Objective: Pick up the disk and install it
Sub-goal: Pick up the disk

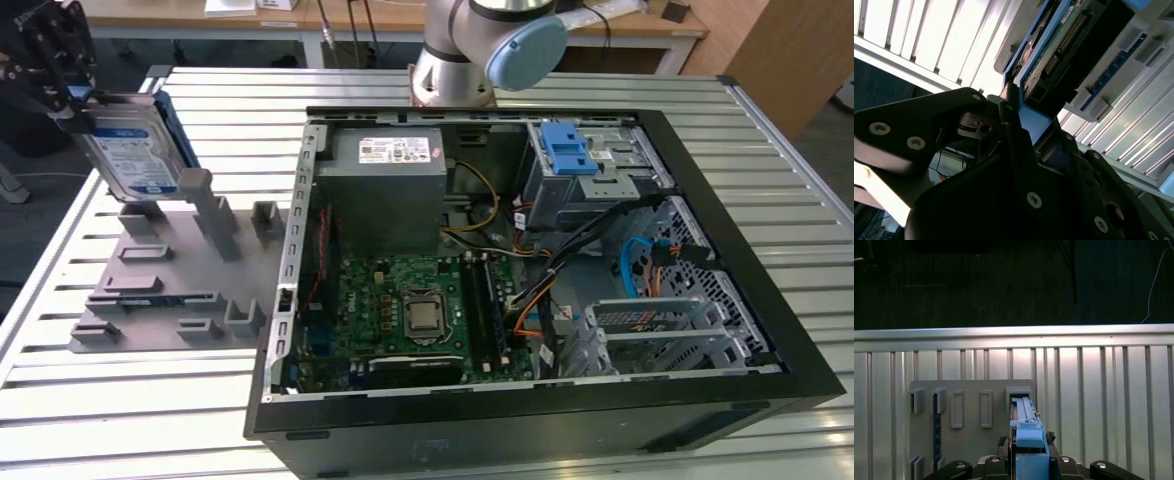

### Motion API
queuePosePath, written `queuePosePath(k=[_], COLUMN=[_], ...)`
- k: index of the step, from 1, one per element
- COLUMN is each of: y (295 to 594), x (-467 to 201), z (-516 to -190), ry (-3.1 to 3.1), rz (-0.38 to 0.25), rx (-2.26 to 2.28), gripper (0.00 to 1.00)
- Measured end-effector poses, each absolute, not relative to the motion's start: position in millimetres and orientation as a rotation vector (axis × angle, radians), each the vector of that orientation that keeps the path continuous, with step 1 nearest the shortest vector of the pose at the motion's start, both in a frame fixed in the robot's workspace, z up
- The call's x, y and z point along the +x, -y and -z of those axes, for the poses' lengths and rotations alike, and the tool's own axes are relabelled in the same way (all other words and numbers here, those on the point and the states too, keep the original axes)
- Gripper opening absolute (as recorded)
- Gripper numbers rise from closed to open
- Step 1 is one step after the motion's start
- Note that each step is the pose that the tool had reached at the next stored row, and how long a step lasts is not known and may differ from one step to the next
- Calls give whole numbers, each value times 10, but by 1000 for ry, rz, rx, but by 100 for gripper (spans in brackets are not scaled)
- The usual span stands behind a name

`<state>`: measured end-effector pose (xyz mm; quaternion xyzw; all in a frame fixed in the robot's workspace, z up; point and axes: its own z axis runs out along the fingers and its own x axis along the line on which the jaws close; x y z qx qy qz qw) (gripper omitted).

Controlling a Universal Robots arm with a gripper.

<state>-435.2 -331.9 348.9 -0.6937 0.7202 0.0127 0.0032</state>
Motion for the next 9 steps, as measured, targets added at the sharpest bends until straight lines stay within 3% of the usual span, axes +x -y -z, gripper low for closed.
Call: queuePosePath(k=[9], y=[3318], x=[-4352], z=[-3571], ry=[-2258], rz=[-40], rx=[-2175], gripper=[36])
